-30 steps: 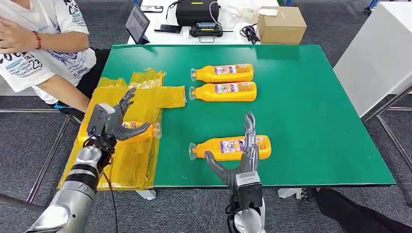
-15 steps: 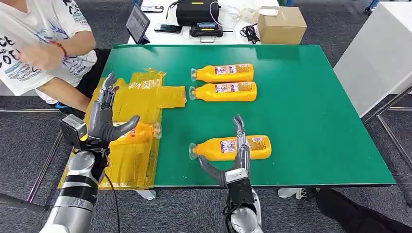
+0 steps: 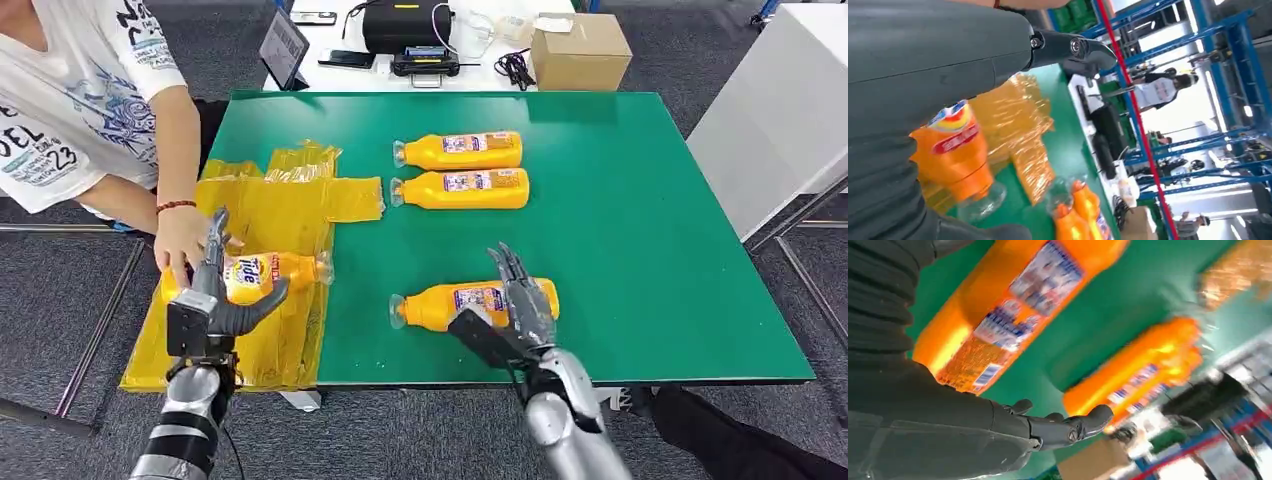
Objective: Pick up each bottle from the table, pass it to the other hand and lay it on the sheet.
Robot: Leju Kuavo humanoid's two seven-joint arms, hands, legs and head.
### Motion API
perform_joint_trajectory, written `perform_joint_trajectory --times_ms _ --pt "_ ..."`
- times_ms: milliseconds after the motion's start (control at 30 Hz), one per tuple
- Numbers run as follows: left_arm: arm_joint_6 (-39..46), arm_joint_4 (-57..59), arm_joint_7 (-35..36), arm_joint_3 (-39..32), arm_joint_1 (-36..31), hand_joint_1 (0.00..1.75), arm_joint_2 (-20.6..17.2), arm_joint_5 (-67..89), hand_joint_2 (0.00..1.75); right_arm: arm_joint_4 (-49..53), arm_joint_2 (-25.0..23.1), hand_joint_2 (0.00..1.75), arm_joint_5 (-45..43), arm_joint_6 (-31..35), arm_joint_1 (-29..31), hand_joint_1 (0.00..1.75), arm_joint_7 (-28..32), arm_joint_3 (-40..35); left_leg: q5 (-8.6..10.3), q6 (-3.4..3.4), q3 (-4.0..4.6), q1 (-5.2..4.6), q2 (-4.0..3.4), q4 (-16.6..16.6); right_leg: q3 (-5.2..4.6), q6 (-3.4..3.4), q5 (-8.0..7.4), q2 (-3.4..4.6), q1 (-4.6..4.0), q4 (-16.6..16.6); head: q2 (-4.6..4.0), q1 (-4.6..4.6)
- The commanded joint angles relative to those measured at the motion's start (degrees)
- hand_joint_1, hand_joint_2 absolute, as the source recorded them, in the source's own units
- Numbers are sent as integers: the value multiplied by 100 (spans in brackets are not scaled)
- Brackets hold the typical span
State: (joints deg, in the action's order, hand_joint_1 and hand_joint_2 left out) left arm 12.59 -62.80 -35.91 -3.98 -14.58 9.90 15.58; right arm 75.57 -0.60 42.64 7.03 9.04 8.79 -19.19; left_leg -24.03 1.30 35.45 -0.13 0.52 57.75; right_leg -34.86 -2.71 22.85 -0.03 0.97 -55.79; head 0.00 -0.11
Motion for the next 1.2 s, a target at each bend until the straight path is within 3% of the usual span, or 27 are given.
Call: perform_joint_trajectory --times_ms 33,200,433,567,767,1067,1200 --pt "-1 947 -38 107 -271 0 83 26 175 -2192 646 175 -330 -906 1642 0 -98 -459 -1 -3 -18 0 -13 -5 15 5 -3 10 -1 6 0 -2" --pt "-23 1121 -89 144 -402 0 88 18 175 -2553 611 175 -378 -974 1801 0 -14 -665 -2 -5 -26 4 -2 -4 22 6 5 -1 -4 3 0 0" --pt "-96 1552 -76 329 -704 0 78 7 175 -3689 404 175 -726 -1415 2504 0 158 -1306 -2 -7 -21 6 -13 -1 17 7 1 9 -5 -1 0 -2" --pt "-93 1593 -81 346 -731 0 77 -5 175 -3714 418 175 -798 -1434 2553 0 183 -1362 -3 -10 -31 9 -6 -1 27 11 4 1 -8 0 0 -2" --pt "-67 1883 -106 356 -987 0 29 -104 175 -4167 570 175 -985 -2354 3066 0 384 -1967 -6 -7 -30 8 -5 4 28 9 7 0 -8 -4 0 0" --pt "-70 1892 -105 356 -995 0 23 -110 175 -4173 598 175 -1005 -2384 3099 0 398 -1983 -5 -7 -39 9 -2 2 37 9 8 -3 -9 0 0 -2" --pt "-128 1973 -75 392 -1033 0 34 -211 175 -4290 849 175 -849 -3046 3504 0 333 -2632 0 -5 -27 6 0 2 24 5 3 -5 -5 -2 0 -2"
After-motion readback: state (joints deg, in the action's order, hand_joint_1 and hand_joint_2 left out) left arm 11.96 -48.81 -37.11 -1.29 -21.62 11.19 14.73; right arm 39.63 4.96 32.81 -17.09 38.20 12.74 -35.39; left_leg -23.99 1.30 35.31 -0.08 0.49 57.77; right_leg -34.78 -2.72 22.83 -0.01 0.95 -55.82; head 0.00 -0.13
